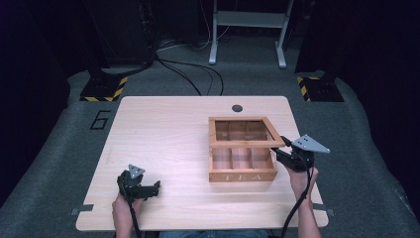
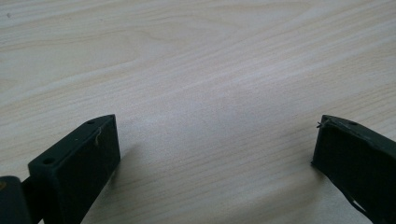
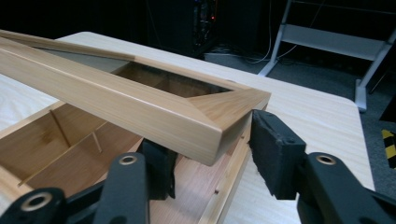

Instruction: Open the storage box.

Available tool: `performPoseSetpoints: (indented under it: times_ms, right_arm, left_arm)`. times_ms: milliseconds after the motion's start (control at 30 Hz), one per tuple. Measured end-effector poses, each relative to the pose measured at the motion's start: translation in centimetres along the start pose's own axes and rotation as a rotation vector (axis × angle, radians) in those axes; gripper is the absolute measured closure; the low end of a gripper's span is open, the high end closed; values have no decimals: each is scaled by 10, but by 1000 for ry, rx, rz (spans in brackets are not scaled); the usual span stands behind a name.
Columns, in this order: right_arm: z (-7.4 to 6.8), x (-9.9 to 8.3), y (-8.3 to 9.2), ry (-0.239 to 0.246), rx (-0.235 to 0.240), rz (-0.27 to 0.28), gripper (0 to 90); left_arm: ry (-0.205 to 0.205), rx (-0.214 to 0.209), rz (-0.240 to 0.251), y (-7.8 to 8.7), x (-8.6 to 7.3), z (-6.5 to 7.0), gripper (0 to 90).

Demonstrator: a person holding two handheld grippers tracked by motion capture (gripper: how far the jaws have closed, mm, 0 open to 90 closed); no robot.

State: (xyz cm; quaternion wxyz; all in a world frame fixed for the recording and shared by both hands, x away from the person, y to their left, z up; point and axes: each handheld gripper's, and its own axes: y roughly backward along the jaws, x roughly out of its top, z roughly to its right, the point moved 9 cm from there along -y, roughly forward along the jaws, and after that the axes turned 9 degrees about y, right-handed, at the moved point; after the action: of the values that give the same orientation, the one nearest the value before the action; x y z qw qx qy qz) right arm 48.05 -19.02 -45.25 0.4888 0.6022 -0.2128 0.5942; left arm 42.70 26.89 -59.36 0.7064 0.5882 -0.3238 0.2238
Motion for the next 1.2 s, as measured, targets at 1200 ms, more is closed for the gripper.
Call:
performPoseSetpoints:
  times_ms: [1200]
  right_arm:
    - [26, 44, -13, -38, 11, 52, 585]
  left_arm:
    - [0, 0, 1, 0, 0, 0, 4]
